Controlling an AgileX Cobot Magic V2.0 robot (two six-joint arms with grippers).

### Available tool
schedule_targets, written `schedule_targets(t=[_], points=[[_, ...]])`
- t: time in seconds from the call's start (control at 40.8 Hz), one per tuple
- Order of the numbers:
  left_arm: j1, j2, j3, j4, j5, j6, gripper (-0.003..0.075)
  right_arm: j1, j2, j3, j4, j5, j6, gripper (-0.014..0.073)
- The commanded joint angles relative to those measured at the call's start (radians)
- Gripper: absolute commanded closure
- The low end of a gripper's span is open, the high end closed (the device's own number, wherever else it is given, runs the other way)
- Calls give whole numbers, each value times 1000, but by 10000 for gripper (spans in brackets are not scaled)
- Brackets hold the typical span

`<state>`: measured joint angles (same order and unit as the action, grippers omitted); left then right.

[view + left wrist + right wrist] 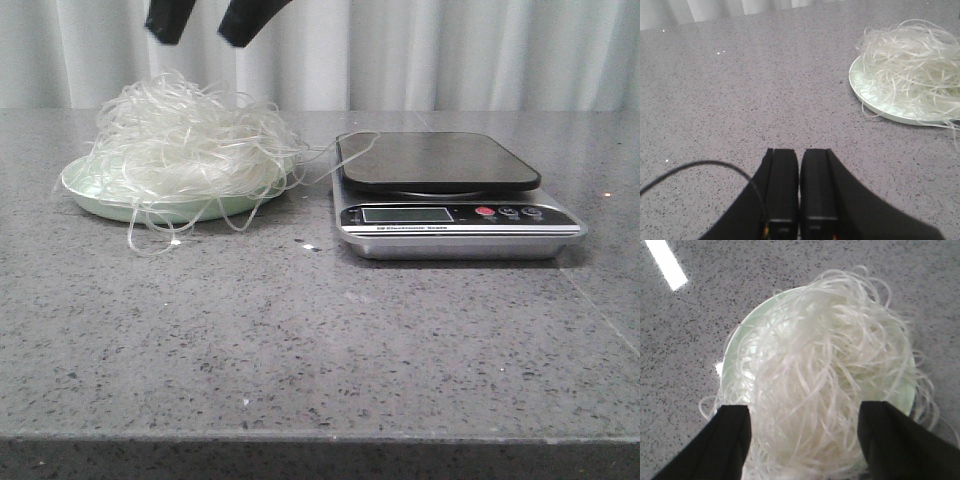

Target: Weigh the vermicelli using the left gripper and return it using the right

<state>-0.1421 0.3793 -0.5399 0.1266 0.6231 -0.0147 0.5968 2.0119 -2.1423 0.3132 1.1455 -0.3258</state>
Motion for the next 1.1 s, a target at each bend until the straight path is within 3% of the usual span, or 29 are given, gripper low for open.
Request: schedule_targets(t=[0.0, 0.196, 0.49, 0.883, 1.079], points=[[-8, 7, -25, -2, -77, -12, 583, -36, -87, -32, 7, -6, 12, 120], [-8, 7, -25, -2, -84, -12, 583, -118, -106, -32, 7, 61, 12, 454], [-8, 7, -25, -2, -86, -12, 583, -261, -106, -29, 6, 51, 84, 443], [-8, 7, -25, -2, -86, -12, 584, -299, -153, -2, -78, -202, 84, 443], [-8, 7, -25, -4, -90, -12, 584, -299, -244, 187, -85, -369, 84, 443]])
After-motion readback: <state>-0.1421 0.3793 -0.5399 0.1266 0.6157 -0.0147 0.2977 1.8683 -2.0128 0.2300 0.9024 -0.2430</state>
